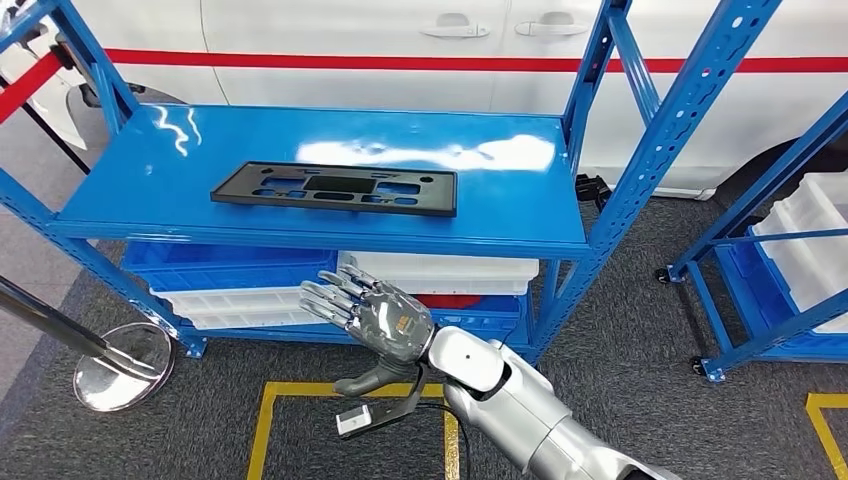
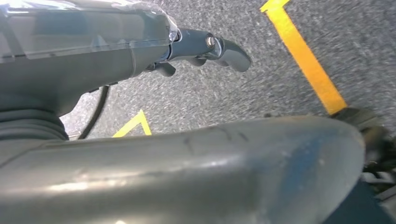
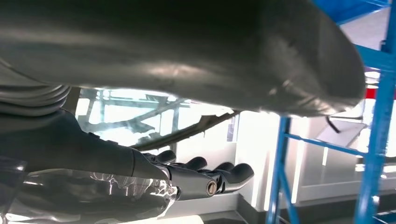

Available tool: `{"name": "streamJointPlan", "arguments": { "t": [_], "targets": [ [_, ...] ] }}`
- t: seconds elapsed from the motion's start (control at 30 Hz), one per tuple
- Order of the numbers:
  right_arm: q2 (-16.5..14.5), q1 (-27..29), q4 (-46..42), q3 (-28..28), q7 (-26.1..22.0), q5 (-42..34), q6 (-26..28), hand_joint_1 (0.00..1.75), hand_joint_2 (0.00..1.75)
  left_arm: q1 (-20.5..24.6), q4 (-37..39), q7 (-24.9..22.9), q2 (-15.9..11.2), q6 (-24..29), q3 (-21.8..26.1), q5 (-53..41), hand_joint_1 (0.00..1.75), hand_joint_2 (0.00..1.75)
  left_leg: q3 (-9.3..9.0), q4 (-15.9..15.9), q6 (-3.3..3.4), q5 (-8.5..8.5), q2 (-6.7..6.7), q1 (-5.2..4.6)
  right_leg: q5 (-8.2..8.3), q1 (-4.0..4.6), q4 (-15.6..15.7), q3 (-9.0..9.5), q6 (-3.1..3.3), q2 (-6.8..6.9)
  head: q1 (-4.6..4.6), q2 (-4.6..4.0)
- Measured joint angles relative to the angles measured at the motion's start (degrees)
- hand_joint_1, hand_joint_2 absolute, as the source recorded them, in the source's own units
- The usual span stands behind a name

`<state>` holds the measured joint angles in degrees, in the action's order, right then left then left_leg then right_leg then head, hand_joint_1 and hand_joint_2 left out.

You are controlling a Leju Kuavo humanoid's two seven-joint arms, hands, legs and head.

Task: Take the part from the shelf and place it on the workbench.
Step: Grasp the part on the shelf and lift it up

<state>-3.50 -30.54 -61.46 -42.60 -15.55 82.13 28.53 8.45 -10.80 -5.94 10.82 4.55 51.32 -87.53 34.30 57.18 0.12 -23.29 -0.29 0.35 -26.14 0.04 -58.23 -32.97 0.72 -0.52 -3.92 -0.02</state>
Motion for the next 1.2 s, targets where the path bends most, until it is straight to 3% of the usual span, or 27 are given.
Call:
{"name": "streamJointPlan", "arguments": {
  "t": [0.07, 0.17, 0.2, 0.23, 0.27, 0.33, 0.4, 0.5, 0.57, 0.67, 0.7, 0.73, 0.77, 0.83, 0.9, 0.97, 1.07, 1.13, 1.2],
  "targets": [
    [-0.05, -0.99, -0.55, -1.14, 0.16, -0.16, -0.69, 0.00, 0.00, 0.03, 0.00, 0.01, 0.00, -0.07, -0.01, 0.01, 0.00, 0.00, -0.28, -0.59, 0.57, 0.30, 0.07, 0.34, -1.85, -0.02, -2.51, -1.11, -0.53, 0.10, 0.00, 0.00],
    [-0.04, -1.83, -0.81, -2.46, 0.29, -0.37, -1.43, 0.00, 0.00, 0.16, 0.00, 0.07, 0.00, -0.22, -0.02, 0.02, 0.00, 0.00, -0.31, -0.68, 0.98, 0.29, 0.11, 0.37, -6.82, -0.39, -13.22, -6.43, -1.08, 0.19, 0.01, 0.00],
    [-0.04, -1.91, -0.81, -2.80, 0.29, -0.39, -1.70, 0.00, 0.00, 0.12, 0.00, 0.10, -0.02, -0.26, -0.02, 0.02, 0.00, 0.00, -0.29, -0.60, 0.99, 0.21, 0.08, 0.36, -7.27, -0.53, -15.68, -7.78, -1.22, 0.20, 0.01, 0.00],
    [-0.07, -2.12, -0.81, -3.14, 0.29, -0.43, -2.15, 0.00, 0.00, 0.10, 0.00, 0.13, -0.03, -0.27, -0.02, 0.02, 0.00, 0.00, -0.29, -0.47, 0.94, 0.13, 0.04, 0.36, -6.56, -0.68, -16.00, -8.13, -1.34, 0.21, 0.01, 0.00],
    [-0.15, -2.56, -0.80, -3.49, 0.28, -0.51, -2.90, 0.00, 0.00, 0.12, 0.00, 0.09, -0.02, -0.27, -0.03, 0.00, 0.00, 0.00, -0.29, -0.30, 0.82, 0.01, -0.01, 0.38, -4.84, -0.82, -13.93, -7.31, -1.40, 0.23, 0.01, 0.00],
    [-0.60, -4.15, -0.73, -4.16, 0.30, -0.85, -4.98, 0.00, 0.00, 0.26, 0.00, -0.12, 0.01, -0.23, -0.07, -0.14, 0.00, 0.00, -0.24, 0.22, 0.36, -0.34, -0.07, 0.36, -1.02, -0.97, -6.26, -3.75, -1.35, 0.27, 0.00, 0.00],
    [-1.37, -6.23, -0.32, -4.80, 0.54, -1.33, -7.06, 0.00, 0.00, 0.49, 0.00, -0.37, 0.02, -0.11, -0.13, -0.41, 0.00, 0.00, -0.06, 0.71, -0.31, -0.68, -0.07, 0.22, 0.42, -0.85, -1.55, -1.69, -0.90, 0.18, -0.01, 0.00],
    [-2.50, -9.17, 1.43, -5.60, 1.32, -2.14, -8.70, 0.00, 0.00, 0.85, 0.00, -0.52, 0.04, 0.19, -0.39, -0.68, 0.00, 0.00, 0.05, 0.68, -1.39, -0.86, -0.04, 0.29, 0.37, -0.58, -0.95, -1.64, 0.22, 0.09, -0.01, 0.00],
    [-3.30, -10.93, 2.82, -5.88, 2.01, -2.77, -9.00, 0.00, 0.00, 0.96, 0.00, -0.61, 0.05, 0.34, -0.72, -0.95, 0.00, 0.00, 0.88, 2.58, -1.95, -2.08, 0.01, 0.42, 0.46, -0.71, -0.71, -1.43, 0.97, 0.17, -0.01, 0.00],
    [-4.34, -12.55, 5.10, -6.09, 3.16, -3.27, -9.11, 0.00, 0.00, 0.89, 0.00, -0.95, 0.07, 0.43, -1.29, -1.38, 0.00, 0.00, 6.12, 13.30, -2.42, -6.95, 0.06, 0.49, 0.29, -0.57, -0.66, -1.15, 1.60, 0.28, -0.01, 0.00],
    [-4.48, -12.67, 5.84, -6.18, 3.53, -3.31, -9.10, 0.00, 0.00, 0.81, 0.00, -1.03, 0.07, 0.43, -1.40, -1.45, 0.00, 0.00, 7.92, 16.55, -2.44, -7.86, 0.06, 0.48, 0.18, -0.44, -0.67, -1.06, 1.69, 0.30, -0.01, 0.00],
    [-4.56, -12.69, 6.49, -6.24, 3.90, -3.33, -9.08, 0.00, 0.00, 0.71, 0.00, -1.08, 0.07, 0.43, -1.47, -1.53, 0.00, 0.00, 8.81, 17.87, -2.34, -7.67, 0.06, 0.47, 0.05, -0.30, -0.68, -0.93, 1.74, 0.30, -0.01, 0.00],
    [-4.66, -12.69, 7.08, -6.30, 4.34, -3.34, -9.05, 0.00, 0.00, 0.64, 0.00, -1.09, 0.07, 0.42, -1.52, -1.60, 0.00, 0.00, 8.49, 16.74, -2.12, -6.35, 0.06, 0.43, -0.12, -0.20, -0.68, -0.70, 1.76, 0.26, -0.01, 0.00],
    [-4.90, -12.74, 7.91, -6.31, 5.13, -3.34, -8.92, 0.00, 0.00, 0.58, 0.00, -1.10, 0.06, 0.42, -1.68, -1.75, 0.00, 0.00, 5.01, 9.00, -1.30, -2.06, 0.06, 0.21, -0.59, -0.07, -0.65, 0.00, 1.65, 0.18, -0.01, 0.00],
    [-5.05, -12.80, 8.56, -6.22, 5.58, -3.40, -8.59, 0.00, 0.00, 0.64, 0.00, -1.10, 0.04, 0.43, -1.89, -1.95, 0.00, 0.00, 1.70, 2.34, -0.47, 0.02, 0.09, -0.23, -1.05, 0.07, -0.54, 0.49, 1.24, 0.14, -0.01, 0.00],
    [-5.07, -12.75, 9.19, -6.11, 5.74, -3.47, -8.31, 0.00, 0.00, 0.58, 0.00, -1.16, 0.03, 0.46, -2.19, -2.14, 0.00, 0.00, 0.77, 0.62, 0.04, -0.23, 0.09, -0.55, -0.96, 0.14, -0.65, 0.72, 0.57, 0.15, -0.01, 0.00],
    [-5.07, -12.74, 9.89, -5.97, 5.86, -3.55, -8.21, 0.00, 0.00, 0.29, 0.00, -1.17, 0.04, 0.54, -2.69, -2.26, 0.00, 0.00, -0.28, -0.29, 0.75, -0.11, 0.05, -0.15, -1.71, 0.18, -2.33, 0.25, -0.21, 0.20, 0.00, 0.00],
    [-5.05, -12.81, 10.26, -5.92, 5.97, -3.62, -8.14, 0.00, 0.00, 0.28, 0.00, -1.07, 0.07, 0.53, -2.87, -2.25, 0.00, 0.00, -0.77, -0.57, 1.11, -0.16, 0.05, -0.02, -4.51, 0.04, -7.60, -2.59, -0.74, 0.20, 0.01, 0.00],
    [-5.01, -12.62, 10.74, -5.92, 6.03, -3.67, -8.10, 0.00, 0.00, 0.18, 0.00, -0.97, 0.07, 0.50, -2.91, -2.22, 0.00, 0.00, -0.87, -0.51, 1.27, -0.45, 0.04, -0.06, -7.11, -0.20, -14.47, -6.96, -1.20, 0.20, 0.01, 0.00]
  ]
}}
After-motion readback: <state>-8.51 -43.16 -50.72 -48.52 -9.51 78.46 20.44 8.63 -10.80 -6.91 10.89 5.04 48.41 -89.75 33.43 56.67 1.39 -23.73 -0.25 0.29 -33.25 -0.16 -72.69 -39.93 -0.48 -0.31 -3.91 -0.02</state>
